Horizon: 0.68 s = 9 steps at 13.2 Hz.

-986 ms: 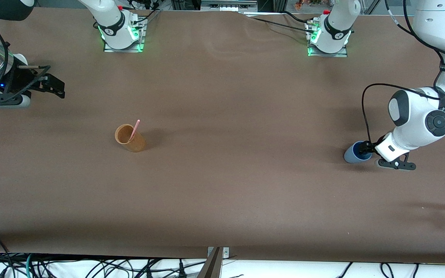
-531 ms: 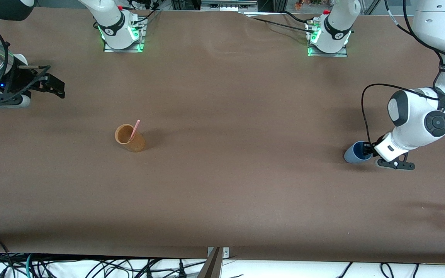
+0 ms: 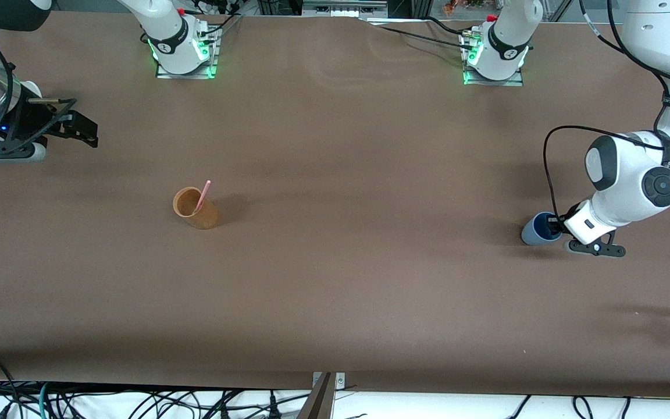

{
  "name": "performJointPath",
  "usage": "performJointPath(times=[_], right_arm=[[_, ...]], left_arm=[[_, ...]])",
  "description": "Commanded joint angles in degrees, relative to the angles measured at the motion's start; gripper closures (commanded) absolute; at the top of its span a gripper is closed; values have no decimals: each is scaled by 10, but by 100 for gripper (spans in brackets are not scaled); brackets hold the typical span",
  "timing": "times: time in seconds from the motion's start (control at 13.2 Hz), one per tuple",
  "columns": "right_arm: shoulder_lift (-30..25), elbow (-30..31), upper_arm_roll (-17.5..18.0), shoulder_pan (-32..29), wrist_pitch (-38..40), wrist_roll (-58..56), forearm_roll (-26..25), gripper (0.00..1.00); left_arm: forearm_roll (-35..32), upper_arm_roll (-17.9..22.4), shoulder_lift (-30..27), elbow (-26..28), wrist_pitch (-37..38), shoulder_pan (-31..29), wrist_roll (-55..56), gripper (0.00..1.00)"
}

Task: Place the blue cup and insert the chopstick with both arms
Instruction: 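Reach the left gripper down to the blue cup and grasp it, then carry the blue cup with the left gripper toward the tan cup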

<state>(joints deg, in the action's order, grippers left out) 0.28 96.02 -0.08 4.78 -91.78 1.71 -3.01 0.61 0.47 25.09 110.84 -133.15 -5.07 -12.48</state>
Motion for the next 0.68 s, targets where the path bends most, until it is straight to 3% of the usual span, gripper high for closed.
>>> performJointPath(times=[0.0,0.23,0.61], right_arm=[[-9,8,2,1,2,-1,-2,0],[-9,8,2,1,3,-1,-2,0],[-9,8,2,1,13,-1,-2,0]], left_arm=[[24,-12,-13,-38,54,27,25,100],[24,-21,-26,-64,84,90,104,100],[24,-20,18,-195,170,236,291,100]])
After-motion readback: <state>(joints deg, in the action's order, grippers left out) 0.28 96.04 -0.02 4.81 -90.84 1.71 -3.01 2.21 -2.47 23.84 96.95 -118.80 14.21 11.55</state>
